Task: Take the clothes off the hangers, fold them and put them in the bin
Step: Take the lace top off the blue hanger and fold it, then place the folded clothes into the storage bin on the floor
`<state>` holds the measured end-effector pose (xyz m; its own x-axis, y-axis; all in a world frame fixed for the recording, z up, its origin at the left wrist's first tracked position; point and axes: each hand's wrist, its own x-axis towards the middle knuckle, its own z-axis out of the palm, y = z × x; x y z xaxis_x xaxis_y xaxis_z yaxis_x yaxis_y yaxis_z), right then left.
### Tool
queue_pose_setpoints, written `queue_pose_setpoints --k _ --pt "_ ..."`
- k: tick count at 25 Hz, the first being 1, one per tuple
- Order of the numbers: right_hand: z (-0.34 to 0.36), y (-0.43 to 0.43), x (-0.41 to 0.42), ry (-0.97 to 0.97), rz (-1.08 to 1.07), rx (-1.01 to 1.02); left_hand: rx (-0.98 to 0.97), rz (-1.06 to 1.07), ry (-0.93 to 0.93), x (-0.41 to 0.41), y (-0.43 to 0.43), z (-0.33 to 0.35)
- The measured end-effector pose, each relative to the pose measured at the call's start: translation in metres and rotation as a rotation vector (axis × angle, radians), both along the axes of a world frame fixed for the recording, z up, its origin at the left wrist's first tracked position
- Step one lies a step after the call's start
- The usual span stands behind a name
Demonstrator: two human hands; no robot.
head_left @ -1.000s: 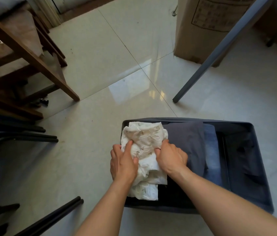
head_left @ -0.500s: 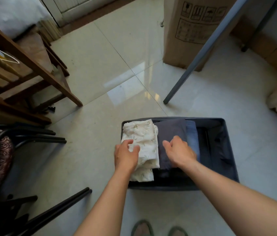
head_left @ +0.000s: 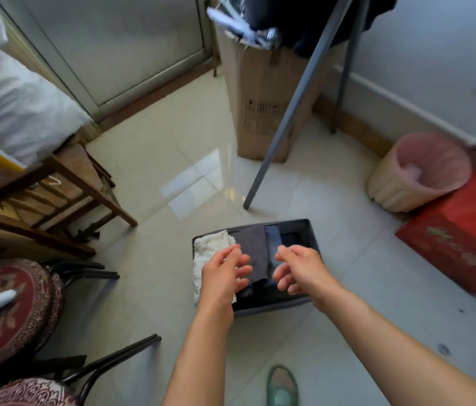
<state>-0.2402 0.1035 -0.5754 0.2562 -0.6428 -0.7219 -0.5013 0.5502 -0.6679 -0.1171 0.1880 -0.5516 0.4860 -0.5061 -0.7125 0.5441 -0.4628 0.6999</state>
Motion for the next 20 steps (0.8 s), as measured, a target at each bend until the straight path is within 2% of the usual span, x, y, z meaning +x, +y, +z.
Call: queue_pose_setpoints --k 6,12,20 --pt "0.132 0.046 -0.064 -0.131 -0.209 -0.062 -0.137 -0.086 0.06 -0.05 0.026 0.135" --pt "0.247 0.101 -0.14 -0.271 -0.449 -0.199 -0.316 -0.212 0.075 -0.097 0.054 0.236" --pt "0.343 0.181 -0.297 -0.242 -0.868 -0.497 -0.477 -0.556 0.14 -0.221 0.056 0.316"
